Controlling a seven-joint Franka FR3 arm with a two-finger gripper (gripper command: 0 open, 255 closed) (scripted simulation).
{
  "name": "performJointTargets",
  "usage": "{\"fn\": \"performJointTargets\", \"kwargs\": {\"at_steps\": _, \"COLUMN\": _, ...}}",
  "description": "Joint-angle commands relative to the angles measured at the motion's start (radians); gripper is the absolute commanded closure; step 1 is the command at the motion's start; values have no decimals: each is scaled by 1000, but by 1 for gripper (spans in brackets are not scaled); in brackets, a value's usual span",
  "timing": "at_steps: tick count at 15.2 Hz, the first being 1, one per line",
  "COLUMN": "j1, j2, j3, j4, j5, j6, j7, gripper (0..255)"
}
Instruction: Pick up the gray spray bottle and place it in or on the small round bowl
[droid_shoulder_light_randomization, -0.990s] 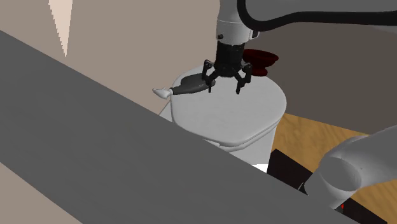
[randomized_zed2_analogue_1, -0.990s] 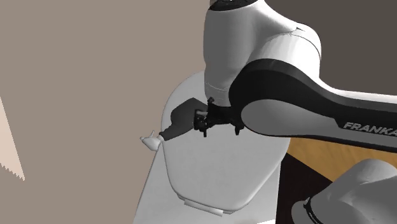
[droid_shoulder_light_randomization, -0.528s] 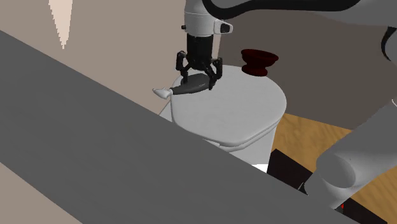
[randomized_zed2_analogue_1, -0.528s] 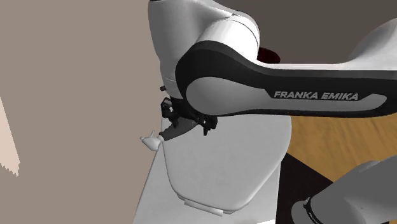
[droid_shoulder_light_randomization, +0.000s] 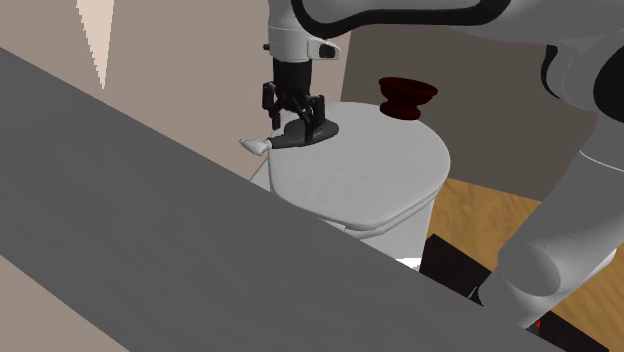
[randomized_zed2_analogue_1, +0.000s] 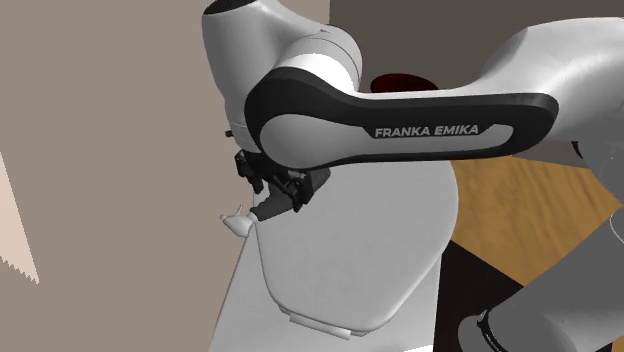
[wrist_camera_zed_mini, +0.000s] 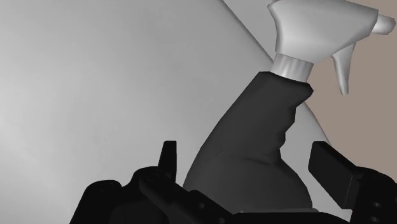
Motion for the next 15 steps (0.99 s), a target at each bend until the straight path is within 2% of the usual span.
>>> {"fn": "performJointTargets", "kwargs": {"at_steps": 1, "j1": -3, "j2": -5, "j3": -2, "j4": -34, "j5": 4, "j6": 31, "j7": 0, "gripper": 0}}
{"fn": "performJointTargets", "kwargs": {"at_steps": 10, "j1": -6, "j2": -10, "j3": -3, "j4": -59, "j5": 7, "j6": 53, "j7": -2, "gripper": 0}}
{"fn": "performJointTargets", "kwargs": {"at_steps": 11, "j1": -6, "j2": -10, "j3": -3, "j4": -59, "j5": 7, "j6": 53, "j7": -2, "gripper": 255}}
{"fn": "performJointTargets", "kwargs": {"at_steps": 15, "j1": -6, "j2": -10, "j3": -3, "j4": -59, "j5": 7, "j6": 53, "j7": -2, "gripper": 255}}
